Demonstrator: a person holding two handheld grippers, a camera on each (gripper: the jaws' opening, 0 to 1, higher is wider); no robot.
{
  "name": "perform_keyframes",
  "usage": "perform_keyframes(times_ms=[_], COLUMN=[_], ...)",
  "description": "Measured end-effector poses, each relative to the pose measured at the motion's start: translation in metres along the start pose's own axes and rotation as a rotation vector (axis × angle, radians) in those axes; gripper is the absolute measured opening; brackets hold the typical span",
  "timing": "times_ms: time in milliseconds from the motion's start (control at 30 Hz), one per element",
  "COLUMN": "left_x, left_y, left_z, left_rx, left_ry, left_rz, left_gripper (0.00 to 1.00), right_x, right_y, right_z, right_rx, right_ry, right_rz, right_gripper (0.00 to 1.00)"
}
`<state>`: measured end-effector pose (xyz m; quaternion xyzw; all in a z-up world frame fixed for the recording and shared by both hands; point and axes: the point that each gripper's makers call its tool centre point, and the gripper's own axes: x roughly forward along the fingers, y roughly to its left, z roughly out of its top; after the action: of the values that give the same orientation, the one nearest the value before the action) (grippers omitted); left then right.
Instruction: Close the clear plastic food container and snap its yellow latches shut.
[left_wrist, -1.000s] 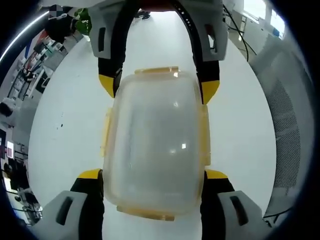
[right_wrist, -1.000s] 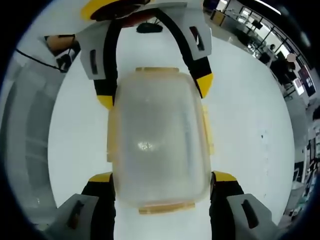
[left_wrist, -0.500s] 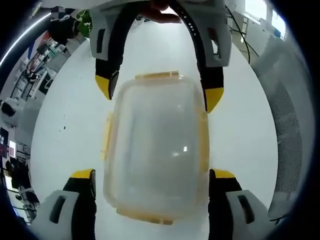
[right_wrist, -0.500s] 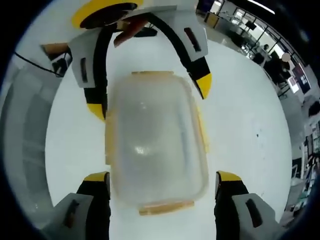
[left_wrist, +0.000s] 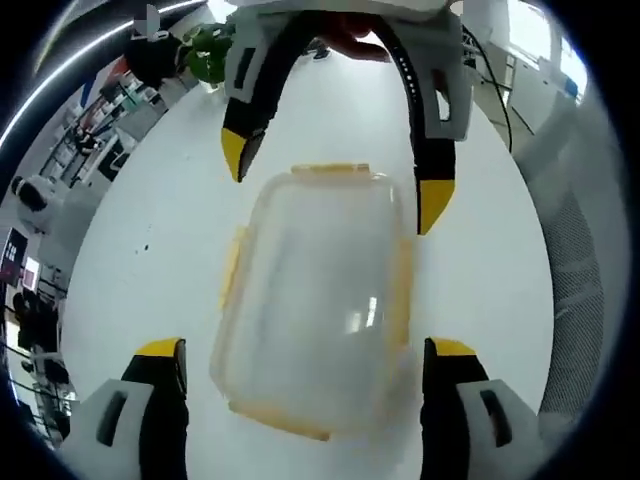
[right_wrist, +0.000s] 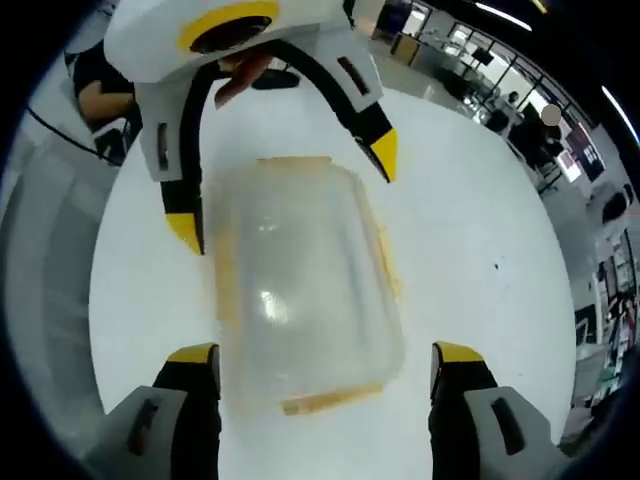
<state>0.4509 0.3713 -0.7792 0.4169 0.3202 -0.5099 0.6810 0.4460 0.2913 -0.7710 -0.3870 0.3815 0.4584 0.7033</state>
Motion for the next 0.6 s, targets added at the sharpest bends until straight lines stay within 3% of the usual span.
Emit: perform_keyframes(times_ms=[267, 400, 600], left_x=[-0.008, -0.011, -0.018], left_y=[-0.002, -0.004, -0.003], left_z=[-0.003, 0.003, 0.004], left_rx=[-0.044, -0.149, -0.186], left_ry=[-0.028, -0.091, -0.117], left_rz=[0.02, 0.024, 0.044], left_gripper=[0.99, 0.99, 0.99], right_x=[-0.005, -0.009, -0.014], right_y=[0.0, 0.002, 0.005], right_z=[-0.003, -0.001, 0.004], right_rx=[0.055, 0.125, 0.205], right_ry=[-0.031, -0.081, -0.144], right_rz=[-0.028, -0.048, -0.067], right_gripper=[0.87, 0.85, 0.86])
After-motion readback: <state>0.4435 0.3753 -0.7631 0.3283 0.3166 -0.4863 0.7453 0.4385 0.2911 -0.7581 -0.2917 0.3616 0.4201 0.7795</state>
